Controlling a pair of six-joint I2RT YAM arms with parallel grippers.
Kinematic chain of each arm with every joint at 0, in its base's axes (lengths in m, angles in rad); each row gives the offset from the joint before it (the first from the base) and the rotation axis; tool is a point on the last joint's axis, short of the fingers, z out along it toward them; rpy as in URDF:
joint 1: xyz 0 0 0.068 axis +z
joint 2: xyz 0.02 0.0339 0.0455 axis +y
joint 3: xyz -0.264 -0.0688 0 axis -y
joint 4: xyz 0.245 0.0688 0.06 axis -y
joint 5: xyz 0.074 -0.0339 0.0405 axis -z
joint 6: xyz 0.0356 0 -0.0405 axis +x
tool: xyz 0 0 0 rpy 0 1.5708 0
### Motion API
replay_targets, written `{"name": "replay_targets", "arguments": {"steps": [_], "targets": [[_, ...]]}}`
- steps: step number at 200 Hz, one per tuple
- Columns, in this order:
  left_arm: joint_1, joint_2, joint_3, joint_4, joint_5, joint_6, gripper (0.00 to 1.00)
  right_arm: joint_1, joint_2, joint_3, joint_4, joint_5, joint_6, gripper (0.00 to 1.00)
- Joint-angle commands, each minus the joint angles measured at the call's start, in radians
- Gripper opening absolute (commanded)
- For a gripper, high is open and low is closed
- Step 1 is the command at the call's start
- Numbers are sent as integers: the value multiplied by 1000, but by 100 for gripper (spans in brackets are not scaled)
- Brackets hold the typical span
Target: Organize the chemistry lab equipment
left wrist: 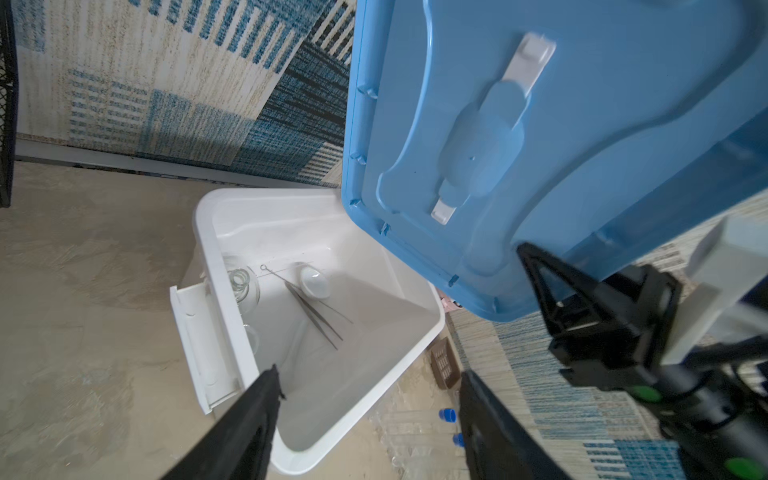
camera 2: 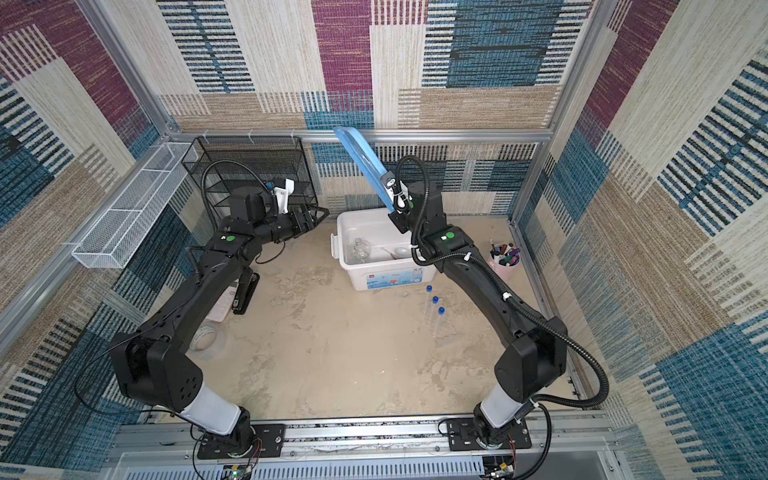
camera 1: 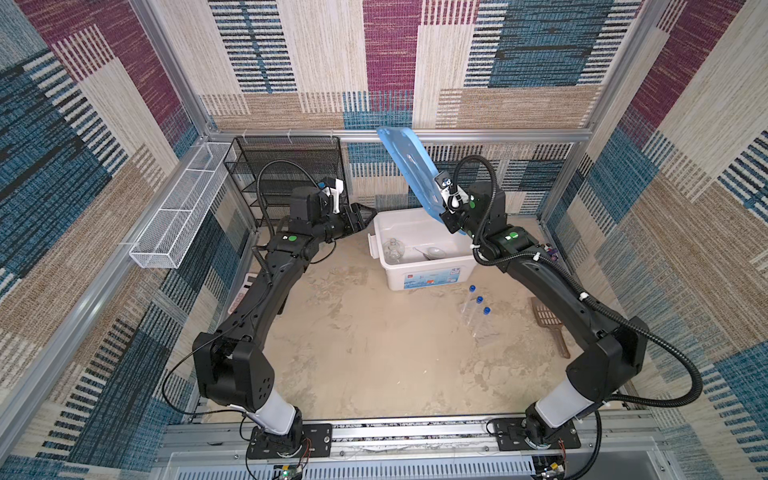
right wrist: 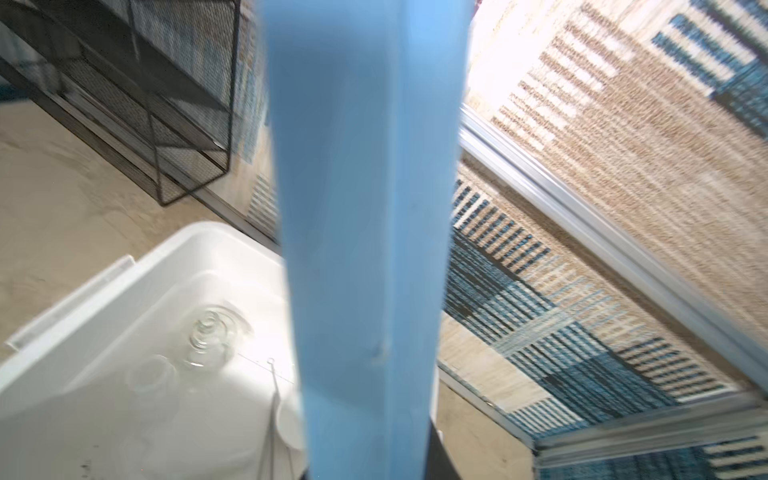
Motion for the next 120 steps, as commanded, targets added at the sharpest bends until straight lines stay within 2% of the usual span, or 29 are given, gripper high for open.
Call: {"name": "replay_targets", "arguments": {"steps": [1,22,47,76,94,120], "targets": [[29,-4,0,96,96,-108,70,18,-43,-82,248,184,-192,15],[57,-1,-19,158,125,-186,70,20,-92,-166,335,203,-282,15],[68,25,-45,312,180,-329,68,30,-152,-281,421,195,-400,16],[68,77,-38,475,239,-475,66,38,-169,-336,420,199,-467,16],[66,91,-36,516,248,-519,66,50,-192,-406,470,195,-512,17],[66,87,-50,511,230,-514,66,55,-206,-479,531,193,-562,17]]}}
